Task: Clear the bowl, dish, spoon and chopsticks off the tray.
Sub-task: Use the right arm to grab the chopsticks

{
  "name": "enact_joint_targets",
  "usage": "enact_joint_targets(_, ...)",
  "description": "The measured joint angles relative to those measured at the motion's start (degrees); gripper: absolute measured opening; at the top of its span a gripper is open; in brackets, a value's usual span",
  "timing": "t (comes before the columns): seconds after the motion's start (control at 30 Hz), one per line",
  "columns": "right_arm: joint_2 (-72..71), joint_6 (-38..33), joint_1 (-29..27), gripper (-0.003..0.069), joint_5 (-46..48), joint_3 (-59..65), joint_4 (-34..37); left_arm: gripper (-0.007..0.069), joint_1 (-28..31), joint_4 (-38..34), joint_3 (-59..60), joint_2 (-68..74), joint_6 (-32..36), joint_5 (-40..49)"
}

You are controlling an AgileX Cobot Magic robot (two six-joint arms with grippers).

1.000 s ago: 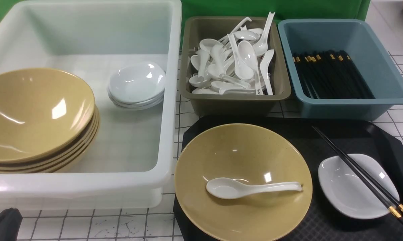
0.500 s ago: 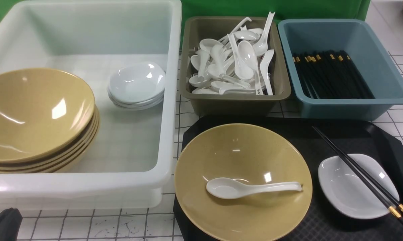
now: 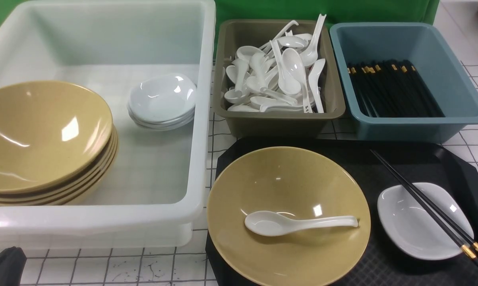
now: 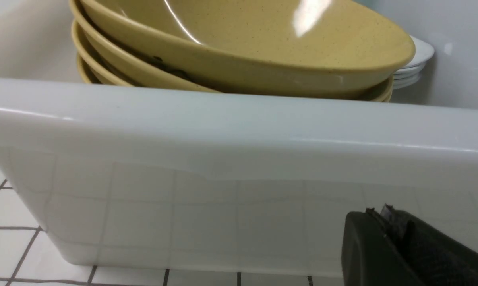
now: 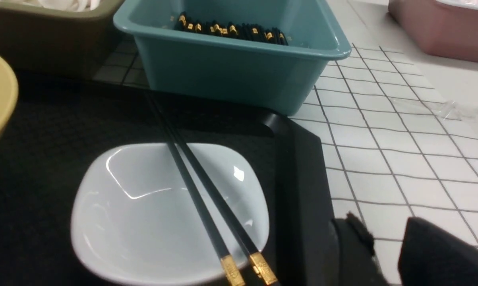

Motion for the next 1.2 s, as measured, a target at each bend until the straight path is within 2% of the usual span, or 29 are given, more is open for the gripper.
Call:
enact_joint_targets(0.33,0.00,0.48,0.00,0.0237,0.00,0.00,-0.04,-0.0012,0.00,0.00,0.00,0.00,0.00,0.00)
enact_joint_targets(0.53,0.00,0.22,0.00,0.0237,0.00,0.00,-0.04,-0.0012,0.00,2.60,0.00,0.00,0.48,-0.94)
enact_joint_targets(0.6,0.00,0.36,0.00,0.0237,0.00,0.00,-0.04,-0.0012,0.00,0.10,0.00,0.00,-0.97,-1.73)
enact_joint_targets(0.73,0.00,4.12,0.00,0.0237,-0.26,0.00,0.92,-0.0012,0.00,-10.33,0.00,0.00,-6.81,-2.74)
enact_joint_targets(0.83,0.00,14.26,0.00,0.0237,-0.83,0.00,4.27,-0.0012,0.00,-27.28,0.00,0.00,-17.17,-2.83)
enact_joint_targets(0.9,0.00,31.21,0.00,0.0237,-2.43,0.11,9.65,-0.0012,0.00,-36.57,0.04,0.00,-22.25,-2.85)
enact_joint_targets(0.97,0.00,44.65,0.00,0.0237,-4.15,0.11,12.52,-0.0012,0.00,-41.92,0.04,0.00,-24.67,-3.08)
enact_joint_targets(1.03,0.00,51.49,0.00,0.0237,-4.78,0.11,13.54,-0.0012,0.00,-43.59,0.04,0.00,-25.24,-3.30)
enact_joint_targets(1.1,0.00,54.50,0.00,0.0237,-5.07,0.11,13.86,-0.0012,0.00,-45.06,0.04,0.00,-25.72,-3.65)
enact_joint_targets(1.2,0.00,51.40,0.00,0.0237,-5.23,0.11,13.92,-0.0012,0.00,-45.54,0.04,0.00,-25.78,-3.79)
